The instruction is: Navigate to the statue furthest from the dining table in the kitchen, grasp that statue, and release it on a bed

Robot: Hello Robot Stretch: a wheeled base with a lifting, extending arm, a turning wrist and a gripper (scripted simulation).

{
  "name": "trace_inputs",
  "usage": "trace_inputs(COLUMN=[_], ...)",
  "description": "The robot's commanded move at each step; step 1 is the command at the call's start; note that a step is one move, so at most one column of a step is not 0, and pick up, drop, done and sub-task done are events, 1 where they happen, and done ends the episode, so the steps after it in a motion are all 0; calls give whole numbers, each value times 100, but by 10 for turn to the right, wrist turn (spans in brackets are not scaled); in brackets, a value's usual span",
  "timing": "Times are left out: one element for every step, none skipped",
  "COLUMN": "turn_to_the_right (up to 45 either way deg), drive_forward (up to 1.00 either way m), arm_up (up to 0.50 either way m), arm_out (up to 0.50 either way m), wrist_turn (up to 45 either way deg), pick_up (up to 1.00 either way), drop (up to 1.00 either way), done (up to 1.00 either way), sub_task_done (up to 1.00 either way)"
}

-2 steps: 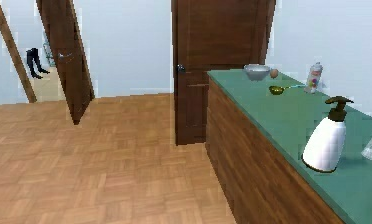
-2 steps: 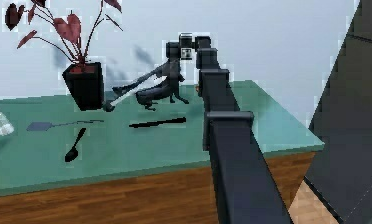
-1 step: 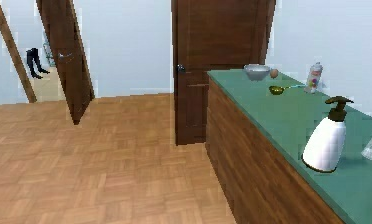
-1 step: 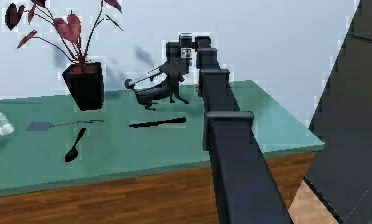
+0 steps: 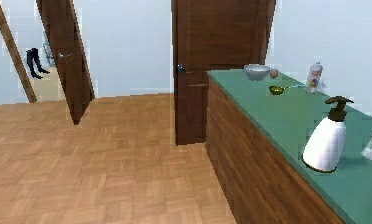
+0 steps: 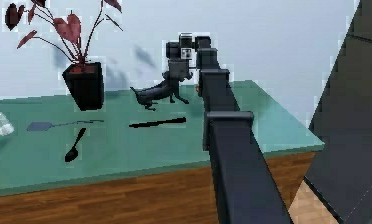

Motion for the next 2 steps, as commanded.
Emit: trace_inputs(turn_to_the_right=[0,0], drive_forward=[0,0], arm_up=[0,0], arm_out=[0,0], wrist_turn=[30,-450], pick_up=[0,0], drop=[0,0], done=[0,0], sub_task_done=[0,0])
